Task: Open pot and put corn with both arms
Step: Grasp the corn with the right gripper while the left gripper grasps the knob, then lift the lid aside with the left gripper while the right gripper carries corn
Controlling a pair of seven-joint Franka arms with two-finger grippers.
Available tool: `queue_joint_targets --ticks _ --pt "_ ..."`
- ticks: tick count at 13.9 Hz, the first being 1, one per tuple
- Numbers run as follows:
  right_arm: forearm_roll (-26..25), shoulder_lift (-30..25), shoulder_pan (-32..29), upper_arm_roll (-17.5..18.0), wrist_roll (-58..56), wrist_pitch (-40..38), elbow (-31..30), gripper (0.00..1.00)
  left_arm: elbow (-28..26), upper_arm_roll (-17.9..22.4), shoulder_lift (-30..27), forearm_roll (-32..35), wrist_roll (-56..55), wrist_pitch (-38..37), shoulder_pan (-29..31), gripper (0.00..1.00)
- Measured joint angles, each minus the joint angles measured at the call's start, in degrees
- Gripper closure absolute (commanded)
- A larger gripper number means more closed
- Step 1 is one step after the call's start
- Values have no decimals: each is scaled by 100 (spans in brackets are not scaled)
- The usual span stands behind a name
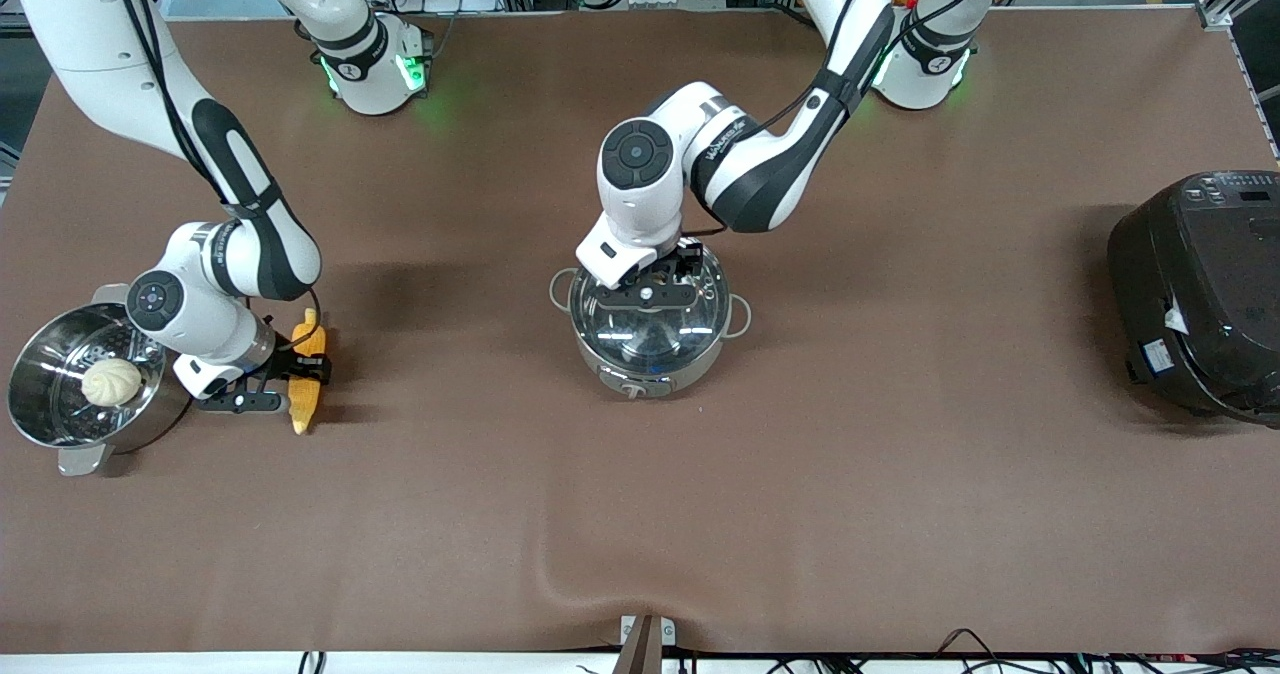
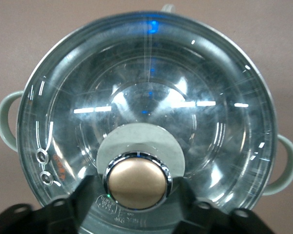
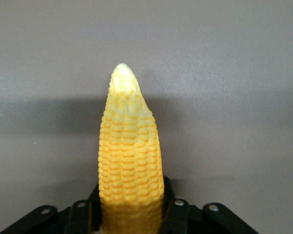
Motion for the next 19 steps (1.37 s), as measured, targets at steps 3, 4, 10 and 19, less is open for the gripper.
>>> queue_joint_targets --ticks 3,4,10,19 --pt "-3 -79 90 62 -12 -324 215 95 41 6 -11 0 0 -20 1 100" --pt "-3 -153 185 78 -4 -632 365 95 42 6 -11 -1 0 -20 1 100" --pt "-30 -659 942 88 264 -3346 1883 95 97 74 -174 0 -1 -170 29 100" --pt "-28 -691 2853 165 2940 -3576 2292 94 96 814 -744 0 -85 -335 822 100"
